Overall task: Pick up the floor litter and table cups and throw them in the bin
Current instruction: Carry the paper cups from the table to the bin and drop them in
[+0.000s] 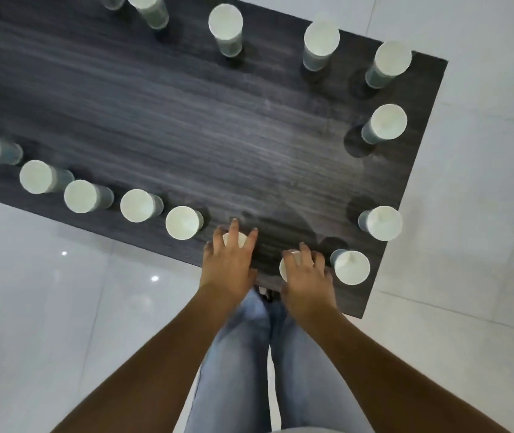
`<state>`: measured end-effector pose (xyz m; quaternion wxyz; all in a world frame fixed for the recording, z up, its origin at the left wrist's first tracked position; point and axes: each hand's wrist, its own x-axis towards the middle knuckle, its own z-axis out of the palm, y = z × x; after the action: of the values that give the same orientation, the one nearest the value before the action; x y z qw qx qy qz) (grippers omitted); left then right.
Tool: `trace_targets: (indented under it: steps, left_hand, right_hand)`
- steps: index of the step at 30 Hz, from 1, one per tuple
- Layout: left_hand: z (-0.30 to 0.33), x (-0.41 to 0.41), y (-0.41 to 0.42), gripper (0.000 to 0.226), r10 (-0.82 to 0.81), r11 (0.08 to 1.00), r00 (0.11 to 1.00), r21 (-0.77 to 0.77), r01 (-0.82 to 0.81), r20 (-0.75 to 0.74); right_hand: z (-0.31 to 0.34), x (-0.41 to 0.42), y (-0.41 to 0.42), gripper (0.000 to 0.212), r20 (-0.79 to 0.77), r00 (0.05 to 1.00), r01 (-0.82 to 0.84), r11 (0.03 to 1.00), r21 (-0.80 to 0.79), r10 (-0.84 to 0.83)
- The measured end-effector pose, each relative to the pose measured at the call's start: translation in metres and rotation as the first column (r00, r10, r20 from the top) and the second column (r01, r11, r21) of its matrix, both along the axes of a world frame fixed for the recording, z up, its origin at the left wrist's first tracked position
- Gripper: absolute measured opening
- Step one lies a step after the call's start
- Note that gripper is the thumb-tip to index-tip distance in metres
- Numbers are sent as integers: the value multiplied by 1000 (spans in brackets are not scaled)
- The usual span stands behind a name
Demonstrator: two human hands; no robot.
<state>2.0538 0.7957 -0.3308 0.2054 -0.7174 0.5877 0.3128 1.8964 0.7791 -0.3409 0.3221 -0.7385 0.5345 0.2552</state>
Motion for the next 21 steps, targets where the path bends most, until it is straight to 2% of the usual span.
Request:
trace_targets:
  steps: [4, 10, 16, 21]
  left_hand:
    - [-26, 1, 3, 73, -70, 997, 997, 19, 70, 14]
    - [-27, 11, 8, 66, -76, 997, 995, -14, 75, -62]
    - [14, 16, 8, 61, -201, 979, 975, -44, 198, -96]
    - [76, 11, 7, 64, -415, 910, 906, -51, 412, -81]
  right_hand:
    - [-19, 0, 7, 71, -19, 1000, 4, 999, 44, -3]
    - [-15, 2, 14, 64, 22, 991, 133, 991, 8, -133]
    - [33, 4, 21, 71, 9, 949, 317, 949, 2, -317]
    - [104, -1, 43, 59, 48, 864, 502, 857, -115, -500]
